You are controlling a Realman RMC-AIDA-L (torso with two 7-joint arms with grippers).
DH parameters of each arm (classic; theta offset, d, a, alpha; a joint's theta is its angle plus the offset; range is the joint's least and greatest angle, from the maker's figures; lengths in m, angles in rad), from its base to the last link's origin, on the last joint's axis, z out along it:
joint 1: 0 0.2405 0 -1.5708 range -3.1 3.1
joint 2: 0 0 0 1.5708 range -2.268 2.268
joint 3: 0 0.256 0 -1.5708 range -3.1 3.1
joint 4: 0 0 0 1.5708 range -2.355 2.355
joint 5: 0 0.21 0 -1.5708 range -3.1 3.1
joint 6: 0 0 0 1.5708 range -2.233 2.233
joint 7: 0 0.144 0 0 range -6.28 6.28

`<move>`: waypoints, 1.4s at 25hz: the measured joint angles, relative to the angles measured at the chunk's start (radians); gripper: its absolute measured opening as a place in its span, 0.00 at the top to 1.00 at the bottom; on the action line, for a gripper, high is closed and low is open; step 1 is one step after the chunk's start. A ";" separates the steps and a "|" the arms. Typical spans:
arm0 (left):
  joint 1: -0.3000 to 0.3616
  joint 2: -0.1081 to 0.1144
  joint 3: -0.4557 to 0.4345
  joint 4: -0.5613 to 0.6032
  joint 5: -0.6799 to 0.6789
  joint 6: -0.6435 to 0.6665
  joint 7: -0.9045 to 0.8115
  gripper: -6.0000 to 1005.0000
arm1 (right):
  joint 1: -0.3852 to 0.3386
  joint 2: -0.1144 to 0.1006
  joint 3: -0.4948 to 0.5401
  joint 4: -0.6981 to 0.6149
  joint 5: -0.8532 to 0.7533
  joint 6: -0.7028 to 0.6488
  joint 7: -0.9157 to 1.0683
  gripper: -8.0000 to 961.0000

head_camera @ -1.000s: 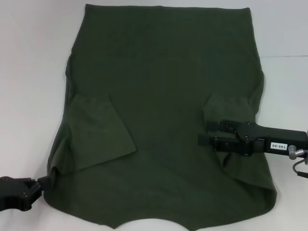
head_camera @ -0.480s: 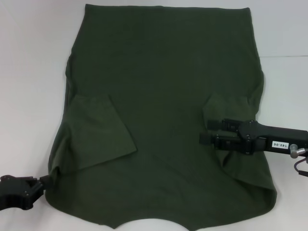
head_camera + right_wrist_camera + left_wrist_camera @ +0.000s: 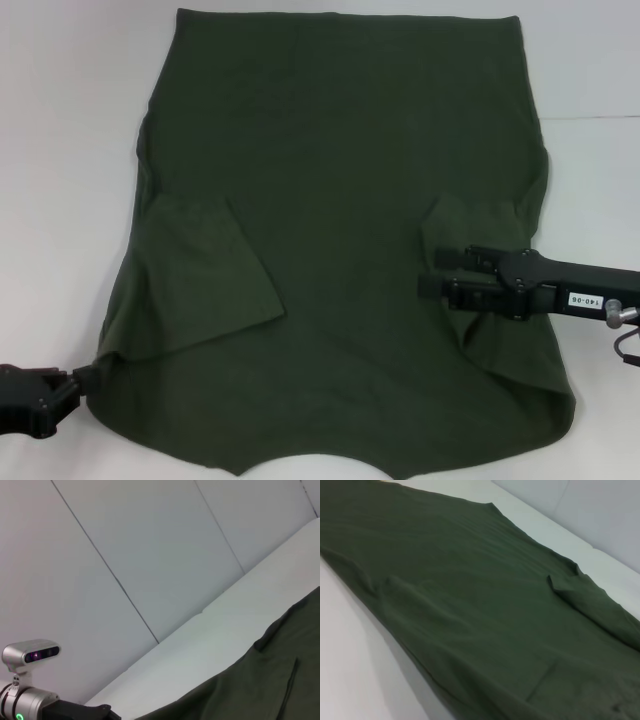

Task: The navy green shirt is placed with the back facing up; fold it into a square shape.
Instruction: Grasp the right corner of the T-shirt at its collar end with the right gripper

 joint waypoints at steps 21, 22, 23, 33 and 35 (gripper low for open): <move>-0.008 -0.005 -0.007 -0.019 -0.029 -0.012 -0.013 1.00 | -0.173 -0.135 -0.001 -0.106 -0.079 -0.101 0.457 0.21; -0.008 -0.005 -0.007 -0.019 -0.030 -0.012 -0.011 1.00 | -0.181 -0.135 -0.001 -0.115 -0.086 -0.101 0.472 0.21; -0.008 -0.005 -0.007 -0.020 -0.030 -0.013 -0.010 1.00 | -0.190 -0.136 0.001 -0.124 -0.097 -0.101 0.487 0.21; -0.008 -0.005 -0.004 -0.037 -0.032 -0.026 -0.003 1.00 | -0.206 -0.137 0.063 -0.126 -0.240 -0.091 0.529 0.22; -0.009 -0.005 -0.004 -0.040 -0.032 -0.027 -0.003 1.00 | -0.205 -0.134 0.066 -0.125 -0.260 -0.082 0.532 0.22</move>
